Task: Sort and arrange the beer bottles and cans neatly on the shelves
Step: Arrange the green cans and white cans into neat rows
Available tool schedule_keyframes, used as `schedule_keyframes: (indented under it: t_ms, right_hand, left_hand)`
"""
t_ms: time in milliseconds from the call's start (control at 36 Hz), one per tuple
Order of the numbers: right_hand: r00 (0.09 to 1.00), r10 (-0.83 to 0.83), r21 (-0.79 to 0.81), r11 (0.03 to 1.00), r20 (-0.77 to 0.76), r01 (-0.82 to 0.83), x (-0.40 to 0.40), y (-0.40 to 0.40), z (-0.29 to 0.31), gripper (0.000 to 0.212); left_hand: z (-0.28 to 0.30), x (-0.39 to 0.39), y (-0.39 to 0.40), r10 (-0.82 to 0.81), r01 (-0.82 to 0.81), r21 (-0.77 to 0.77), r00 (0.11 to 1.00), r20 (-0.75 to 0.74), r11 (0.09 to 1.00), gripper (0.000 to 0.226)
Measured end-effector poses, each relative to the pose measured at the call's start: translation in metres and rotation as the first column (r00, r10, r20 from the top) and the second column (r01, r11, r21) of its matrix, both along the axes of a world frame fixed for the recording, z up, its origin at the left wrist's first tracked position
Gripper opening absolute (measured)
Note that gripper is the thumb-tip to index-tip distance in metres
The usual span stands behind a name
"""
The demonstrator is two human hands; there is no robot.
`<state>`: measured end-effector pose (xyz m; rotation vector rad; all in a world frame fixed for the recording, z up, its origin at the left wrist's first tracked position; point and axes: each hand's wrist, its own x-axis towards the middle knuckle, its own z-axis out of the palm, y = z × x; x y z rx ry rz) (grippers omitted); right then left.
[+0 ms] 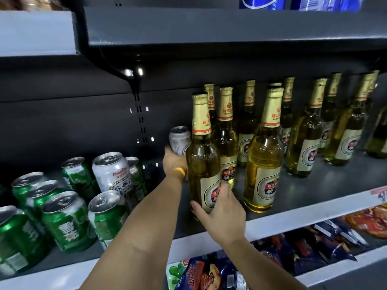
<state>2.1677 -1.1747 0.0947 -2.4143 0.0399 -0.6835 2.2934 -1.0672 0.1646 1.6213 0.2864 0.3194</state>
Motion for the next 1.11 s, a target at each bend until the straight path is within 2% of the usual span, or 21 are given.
schedule_keyframes:
  t_ms: [194,306,472,778,1111]
  right_hand:
    - [0.998,0.054,0.037,0.998,-0.022,-0.054,-0.004,-0.004,0.001,0.069]
    - [0.989,0.121,0.080,0.990,-0.081,-0.115,-0.004,-0.009,0.005,0.070]
    - [0.982,0.135,0.101,0.987,-0.134,-0.122,-0.005,-0.010,0.011,0.070]
    - [0.973,0.138,0.139,0.984,-0.186,-0.113,-0.011,-0.004,0.014,0.072]
    - [0.960,0.155,0.220,0.970,-0.232,-0.104,-0.017,0.000,0.021,0.071]
  left_hand:
    - [-0.003,-0.039,0.001,0.079,-0.079,0.129,0.997,0.012,0.988,0.025]
    - [-0.008,-0.070,0.005,0.180,-0.190,0.159,0.981,0.076,0.969,0.036]
    - [-0.005,-0.109,0.011,0.255,-0.270,0.136,0.960,0.117,0.953,0.045]
    - [-0.005,-0.167,0.003,0.236,-0.277,0.242,0.954,0.183,0.930,0.053]
    - [-0.014,-0.232,0.027,0.391,-0.469,0.319,0.877,0.281,0.824,0.063]
